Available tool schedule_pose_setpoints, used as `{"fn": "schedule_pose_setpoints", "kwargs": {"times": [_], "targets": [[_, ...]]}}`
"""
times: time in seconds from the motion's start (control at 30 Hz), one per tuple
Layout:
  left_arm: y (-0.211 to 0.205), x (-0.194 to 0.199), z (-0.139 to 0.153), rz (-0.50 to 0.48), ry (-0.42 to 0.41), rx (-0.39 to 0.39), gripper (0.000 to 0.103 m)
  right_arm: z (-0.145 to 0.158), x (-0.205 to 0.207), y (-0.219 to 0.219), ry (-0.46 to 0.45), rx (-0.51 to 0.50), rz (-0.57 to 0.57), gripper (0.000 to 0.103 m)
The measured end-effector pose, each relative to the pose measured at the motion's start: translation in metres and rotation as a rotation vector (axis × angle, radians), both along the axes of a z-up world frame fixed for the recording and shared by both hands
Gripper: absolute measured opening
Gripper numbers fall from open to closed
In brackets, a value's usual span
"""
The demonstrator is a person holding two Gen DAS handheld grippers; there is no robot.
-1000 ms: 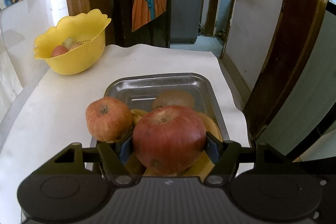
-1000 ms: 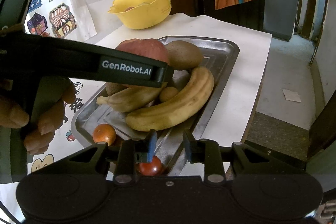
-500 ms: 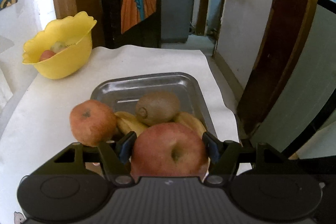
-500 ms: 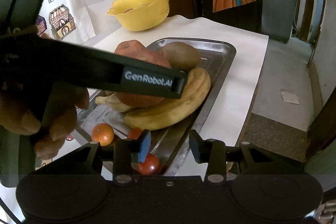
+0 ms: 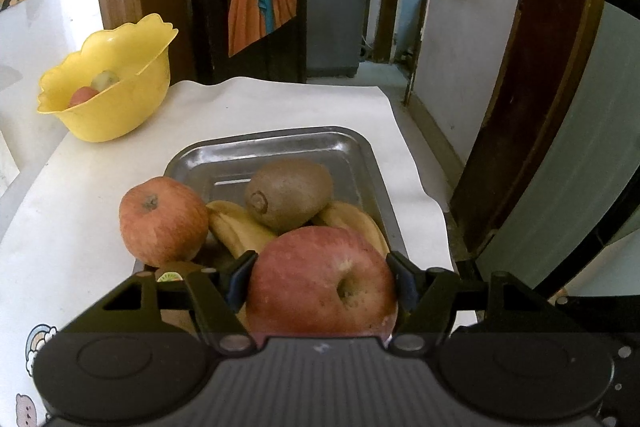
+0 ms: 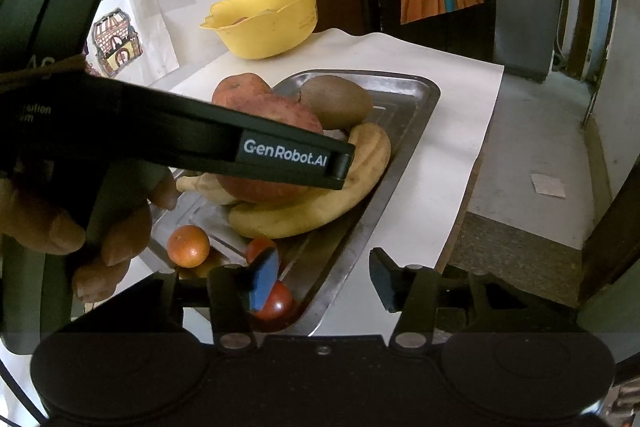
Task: Organize fruits
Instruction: 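Lower the red apple and tomato onto the tray and open both tools, then withdraw both open tools up and away from the tray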
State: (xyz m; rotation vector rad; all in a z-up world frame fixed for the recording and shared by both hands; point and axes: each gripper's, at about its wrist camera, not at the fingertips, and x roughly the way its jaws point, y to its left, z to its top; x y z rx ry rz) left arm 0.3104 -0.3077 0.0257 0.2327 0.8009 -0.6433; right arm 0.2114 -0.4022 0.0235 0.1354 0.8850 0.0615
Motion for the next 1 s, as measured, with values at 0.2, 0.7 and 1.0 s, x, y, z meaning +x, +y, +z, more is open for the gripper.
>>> {"fn": "schedule_pose_setpoints", "kwargs": {"times": [0.2,0.7,1.0], "targets": [[0.001,-0.002,0.002,0.014,-0.007,-0.007,0.078,0.001,-0.002,-0.001,-0.011,0.005,0.006,0.06],[0.024,-0.015,0.028,0.097,-0.069,-0.06,0.098,0.017,-0.012,0.002,-0.072,-0.002,0.0,0.082],[0.063,-0.028,0.041,0.156,-0.113,-0.092,0.102,0.029,-0.031,0.021,-0.12,-0.037,-0.074,0.092]]}}
